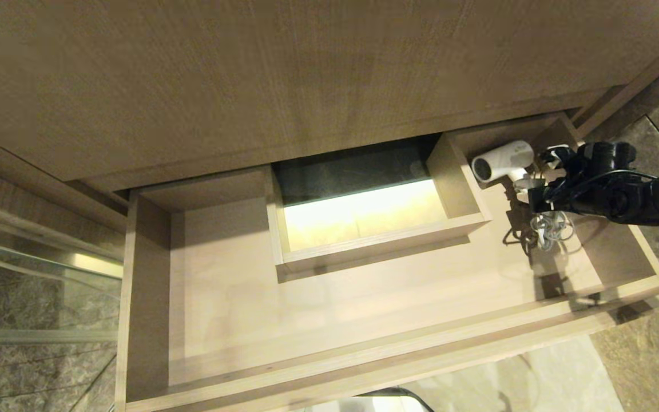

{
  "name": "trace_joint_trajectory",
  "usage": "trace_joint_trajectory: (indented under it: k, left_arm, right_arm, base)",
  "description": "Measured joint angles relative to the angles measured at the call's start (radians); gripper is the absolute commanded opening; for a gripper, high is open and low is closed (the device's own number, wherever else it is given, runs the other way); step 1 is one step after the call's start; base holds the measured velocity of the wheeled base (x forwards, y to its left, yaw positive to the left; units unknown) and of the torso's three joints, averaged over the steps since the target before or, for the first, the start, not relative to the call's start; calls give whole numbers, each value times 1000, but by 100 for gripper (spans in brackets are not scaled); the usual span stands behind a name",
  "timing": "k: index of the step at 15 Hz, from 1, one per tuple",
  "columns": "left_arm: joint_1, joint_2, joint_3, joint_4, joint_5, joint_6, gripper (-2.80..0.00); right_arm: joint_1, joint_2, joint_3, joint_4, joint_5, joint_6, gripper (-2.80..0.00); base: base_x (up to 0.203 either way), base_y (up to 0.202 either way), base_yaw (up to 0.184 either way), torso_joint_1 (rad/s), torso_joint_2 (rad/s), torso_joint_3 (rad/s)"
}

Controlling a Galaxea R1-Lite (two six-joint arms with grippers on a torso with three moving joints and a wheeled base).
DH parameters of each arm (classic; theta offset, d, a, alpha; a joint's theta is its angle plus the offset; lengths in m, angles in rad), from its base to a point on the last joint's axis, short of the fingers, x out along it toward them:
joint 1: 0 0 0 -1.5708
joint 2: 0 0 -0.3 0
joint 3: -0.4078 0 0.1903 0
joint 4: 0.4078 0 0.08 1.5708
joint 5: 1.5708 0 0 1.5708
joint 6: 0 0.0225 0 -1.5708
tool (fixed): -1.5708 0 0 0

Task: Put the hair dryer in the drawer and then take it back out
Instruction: Take the hairdryer out

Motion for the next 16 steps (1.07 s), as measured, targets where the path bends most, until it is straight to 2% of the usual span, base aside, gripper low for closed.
trace_joint_trajectory:
  k: [3, 9, 13, 16]
  left_arm:
    - [1, 0, 0, 0, 0, -1, -280]
    - [0, 0, 0, 0, 0, 0, -280]
    - [0, 0, 0, 0, 0, 0, -280]
    - [1, 0, 0, 0, 0, 0, -280]
  right_arm:
    - [-2, -81, 56, 18, -2, 1, -280]
    - [-10, -295, 247, 156, -16, -8, -280]
    - [-20, -455, 379, 372, -63, -87, -280]
    - [-23, -589, 446, 429, -74, -94, -280]
  base:
    - [0, 0, 0, 0, 0, 0]
    - [0, 0, 0, 0, 0, 0]
    - [0, 0, 0, 0, 0, 0]
    - [0, 0, 0, 0, 0, 0]
